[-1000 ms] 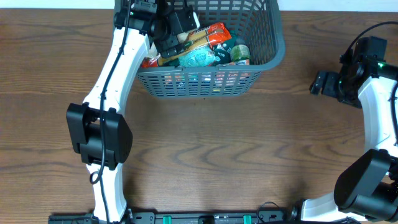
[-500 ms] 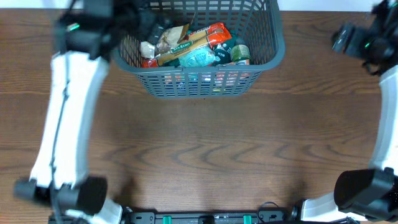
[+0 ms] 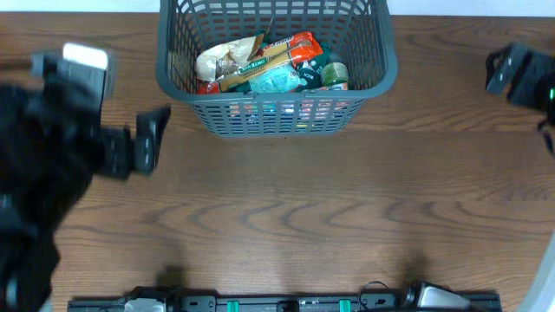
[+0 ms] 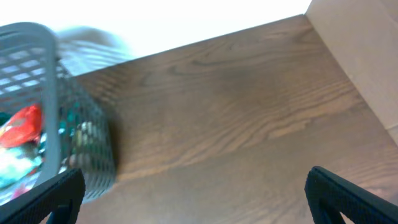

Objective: Pack container

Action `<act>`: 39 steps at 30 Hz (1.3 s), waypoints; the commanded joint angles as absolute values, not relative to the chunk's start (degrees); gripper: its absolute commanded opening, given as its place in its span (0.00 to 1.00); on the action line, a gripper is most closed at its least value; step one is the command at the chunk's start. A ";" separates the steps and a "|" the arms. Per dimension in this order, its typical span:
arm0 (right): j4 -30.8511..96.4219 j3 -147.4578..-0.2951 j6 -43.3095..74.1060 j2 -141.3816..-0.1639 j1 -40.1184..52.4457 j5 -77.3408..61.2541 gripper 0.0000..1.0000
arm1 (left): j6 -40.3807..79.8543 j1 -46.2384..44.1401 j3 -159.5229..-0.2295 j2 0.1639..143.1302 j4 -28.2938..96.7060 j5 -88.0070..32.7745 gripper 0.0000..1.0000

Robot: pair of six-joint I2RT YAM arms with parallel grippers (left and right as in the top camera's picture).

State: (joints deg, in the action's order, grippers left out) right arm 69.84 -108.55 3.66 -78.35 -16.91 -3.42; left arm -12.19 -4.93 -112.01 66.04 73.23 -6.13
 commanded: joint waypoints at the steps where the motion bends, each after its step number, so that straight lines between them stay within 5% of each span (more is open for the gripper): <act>1: 69.60 -99.44 2.44 -70.19 -16.40 -5.54 0.99 | -10.68 -4.80 -103.77 60.47 73.01 -5.39 0.99; 15: 56.95 -50.54 -0.21 -31.42 -16.40 -6.72 0.99 | -6.94 -4.78 -59.46 34.98 55.48 -5.48 0.99; 23: 58.30 -45.39 -5.50 -28.27 -16.40 -6.72 0.99 | -6.96 -4.78 -45.93 33.58 47.90 -3.79 0.99; 39: 60.07 -45.32 -5.39 -28.40 -16.43 -6.68 0.99 | -6.96 -4.78 -44.51 35.22 47.90 -3.79 0.99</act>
